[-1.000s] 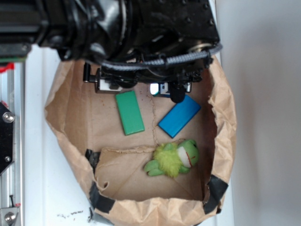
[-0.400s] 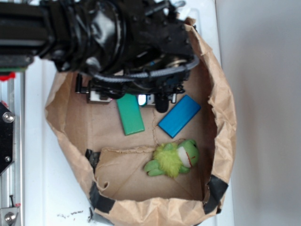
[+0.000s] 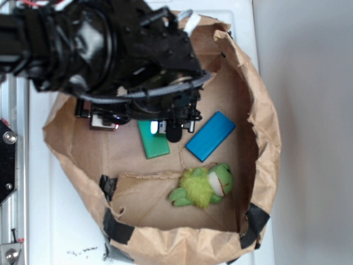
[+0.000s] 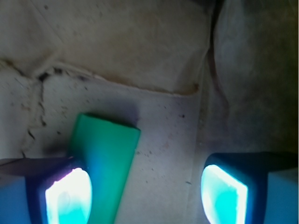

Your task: Grab the green block.

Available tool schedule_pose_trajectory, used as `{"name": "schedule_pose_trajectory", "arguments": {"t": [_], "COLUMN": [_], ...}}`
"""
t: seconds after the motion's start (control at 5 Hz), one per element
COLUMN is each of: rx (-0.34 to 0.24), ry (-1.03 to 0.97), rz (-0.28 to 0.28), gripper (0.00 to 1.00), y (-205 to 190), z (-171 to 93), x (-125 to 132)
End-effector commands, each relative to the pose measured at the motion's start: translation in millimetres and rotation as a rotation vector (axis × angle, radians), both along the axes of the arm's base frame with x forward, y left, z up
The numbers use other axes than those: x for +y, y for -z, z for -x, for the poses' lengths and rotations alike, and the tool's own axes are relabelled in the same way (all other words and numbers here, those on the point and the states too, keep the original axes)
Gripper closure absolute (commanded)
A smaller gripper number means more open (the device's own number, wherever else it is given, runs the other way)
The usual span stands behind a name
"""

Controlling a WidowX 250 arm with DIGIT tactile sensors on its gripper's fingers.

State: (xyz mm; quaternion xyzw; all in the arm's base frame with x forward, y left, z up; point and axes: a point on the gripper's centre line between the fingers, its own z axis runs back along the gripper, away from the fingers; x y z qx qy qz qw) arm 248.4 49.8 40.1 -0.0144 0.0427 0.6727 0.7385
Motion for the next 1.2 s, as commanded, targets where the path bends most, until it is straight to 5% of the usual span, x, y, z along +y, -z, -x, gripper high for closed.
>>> {"name": "schedule_pose_trajectory", "arguments": {"t": [0.0, 0.4, 1.0], "rx": [-0.053, -0.046, -0.009], "ry": [-0.066, -0.13, -0.119], "rz": [-0.003, 0.006, -0.019], "gripper": [0.0, 0.0, 0.0], "y": [-14.0, -18.8, -2.0], "z": [-6.3, -27.5, -26.0], "x": [5.4, 10.8, 0.0]}}
